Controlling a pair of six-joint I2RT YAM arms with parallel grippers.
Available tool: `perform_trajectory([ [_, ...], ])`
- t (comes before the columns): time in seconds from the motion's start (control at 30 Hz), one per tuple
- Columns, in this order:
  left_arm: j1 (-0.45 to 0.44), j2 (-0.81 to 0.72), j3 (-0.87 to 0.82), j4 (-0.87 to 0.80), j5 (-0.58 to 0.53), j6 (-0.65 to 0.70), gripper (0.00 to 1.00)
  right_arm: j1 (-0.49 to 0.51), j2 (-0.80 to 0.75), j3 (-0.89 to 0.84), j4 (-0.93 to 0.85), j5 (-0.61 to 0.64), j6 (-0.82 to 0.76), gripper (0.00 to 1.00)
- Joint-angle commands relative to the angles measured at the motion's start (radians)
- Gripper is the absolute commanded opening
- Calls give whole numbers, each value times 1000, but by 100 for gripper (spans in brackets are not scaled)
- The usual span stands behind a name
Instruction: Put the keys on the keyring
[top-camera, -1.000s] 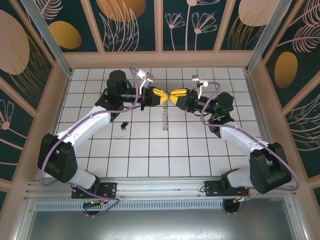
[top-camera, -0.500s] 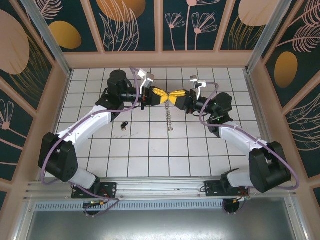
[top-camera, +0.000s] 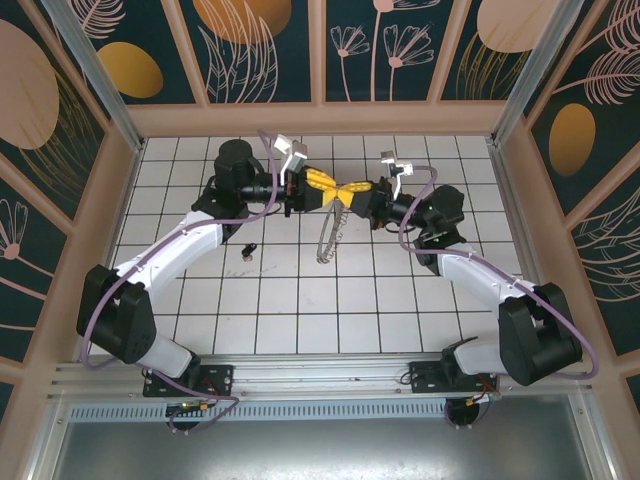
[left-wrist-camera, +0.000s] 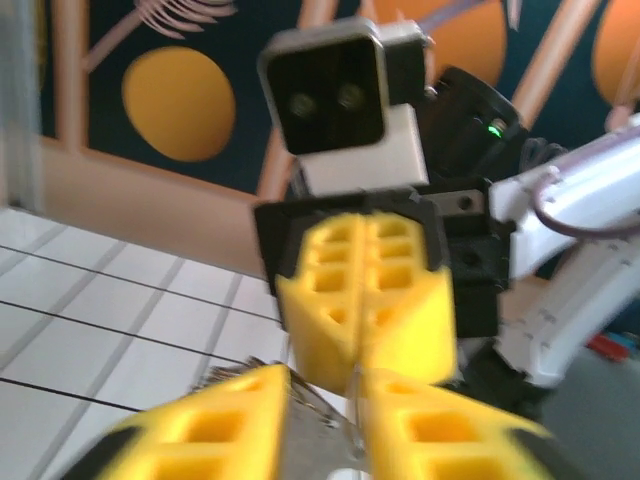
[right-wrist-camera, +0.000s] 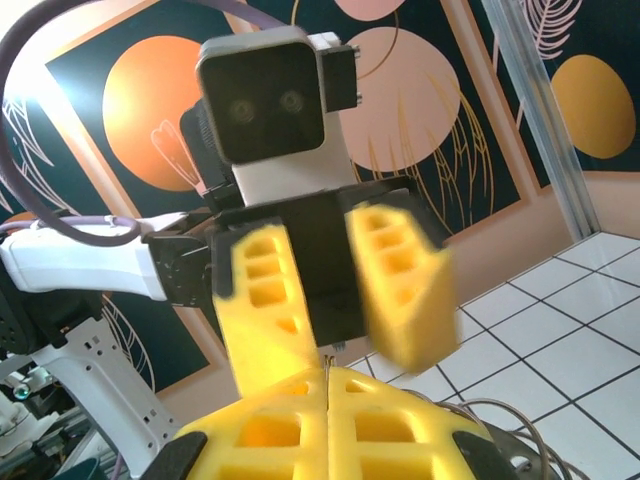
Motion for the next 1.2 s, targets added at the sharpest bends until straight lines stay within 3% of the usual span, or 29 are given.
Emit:
perform_trajectory([
  [0.0,6,-55,-32,134,-207,-92,46,-18,4,34,75,18,-4,0],
  [0.23,6,-125,-101,189,-434,-173,81,-33,21,37,224,64,53,0],
  [0.3,6,-140,-113,177,-497,-175,98,-34,32,39,281,97,78,0],
  [0.57,7,-184,-146,125,-727,-212,99,-27,130,56,463,248,219,0],
  [0.8,6,-198,-201,184,-909,-301,99,-26,238,91,626,349,420,0],
  [0.97,6,-198,-249,185,-943,-363,99,-10,305,125,663,395,486,0],
  [1.17,7,-225,-319,295,-892,-482,99,18,378,154,681,407,506,0],
])
